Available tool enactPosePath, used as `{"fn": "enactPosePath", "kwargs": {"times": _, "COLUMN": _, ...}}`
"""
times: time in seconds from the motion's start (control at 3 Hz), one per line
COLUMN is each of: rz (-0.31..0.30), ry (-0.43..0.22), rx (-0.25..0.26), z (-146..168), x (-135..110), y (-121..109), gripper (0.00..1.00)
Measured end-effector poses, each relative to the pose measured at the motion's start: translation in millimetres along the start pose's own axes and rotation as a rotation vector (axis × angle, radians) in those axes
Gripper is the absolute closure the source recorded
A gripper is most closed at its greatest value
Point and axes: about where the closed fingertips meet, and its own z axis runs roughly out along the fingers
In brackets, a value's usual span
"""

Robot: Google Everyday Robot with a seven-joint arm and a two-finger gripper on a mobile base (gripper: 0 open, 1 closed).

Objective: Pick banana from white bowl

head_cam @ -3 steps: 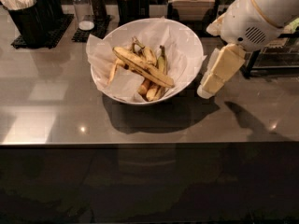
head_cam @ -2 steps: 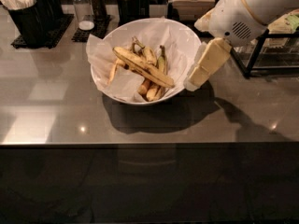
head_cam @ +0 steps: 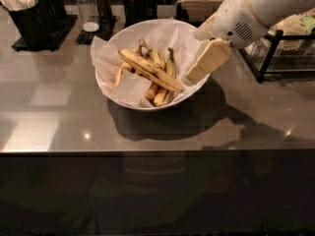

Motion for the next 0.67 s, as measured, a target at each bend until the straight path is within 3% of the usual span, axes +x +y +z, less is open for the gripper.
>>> {"fn": "enactPosePath", "kwargs": {"times": 0.33, "rz": 0.000, "ry": 0.000, "rx": 0.000, "z": 0.0, "x": 0.0, "y": 0.0, "gripper": 0.25}}
{"fn": "enactPosePath", "kwargs": {"times": 0.67, "rz": -0.004, "ry": -0.001, "rx": -0.002, "z": 1.9, "x": -1.4, "y": -0.2, "gripper": 0.40}}
